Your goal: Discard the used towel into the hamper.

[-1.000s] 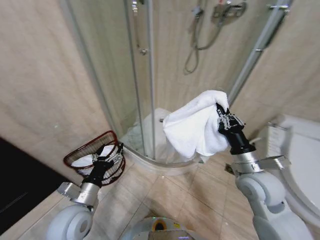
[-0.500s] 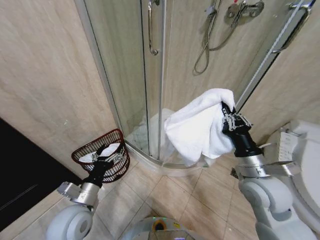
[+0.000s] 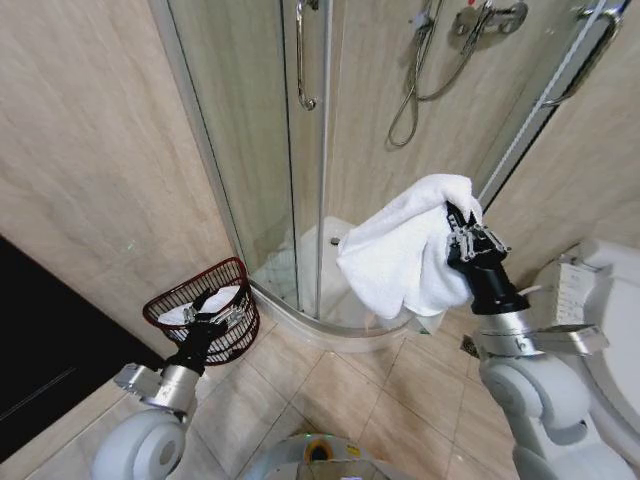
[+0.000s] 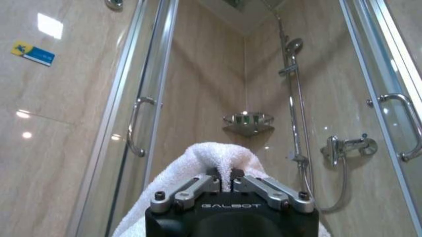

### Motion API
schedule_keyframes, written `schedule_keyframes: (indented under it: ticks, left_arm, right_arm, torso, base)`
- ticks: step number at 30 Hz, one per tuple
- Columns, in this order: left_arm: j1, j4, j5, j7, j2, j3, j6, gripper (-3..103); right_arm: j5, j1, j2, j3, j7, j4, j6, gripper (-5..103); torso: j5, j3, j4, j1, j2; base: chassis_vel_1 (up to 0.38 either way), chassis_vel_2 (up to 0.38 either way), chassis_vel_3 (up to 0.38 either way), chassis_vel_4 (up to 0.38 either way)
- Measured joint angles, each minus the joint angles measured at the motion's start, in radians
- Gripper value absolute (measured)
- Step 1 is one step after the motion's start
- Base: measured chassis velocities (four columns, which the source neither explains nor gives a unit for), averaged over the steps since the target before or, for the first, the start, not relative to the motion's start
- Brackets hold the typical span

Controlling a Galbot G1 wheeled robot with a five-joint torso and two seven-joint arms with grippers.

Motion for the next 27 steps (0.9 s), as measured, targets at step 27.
schedule_keyframes:
  ticks: [27]
  left_arm:
    - [0.000, 0.000, 0.000, 0.000, 0.000, 0.000, 0.000, 100]
  right_arm:
    - [0.013, 0.013, -0.012, -0.016, -0.007, -0.012, 0.008, 6]
  torso:
    - [0.0003, 0.009, -0.0001, 0.009, 0.018]
  base:
    - [0.127, -0.125, -0.120, 0.118]
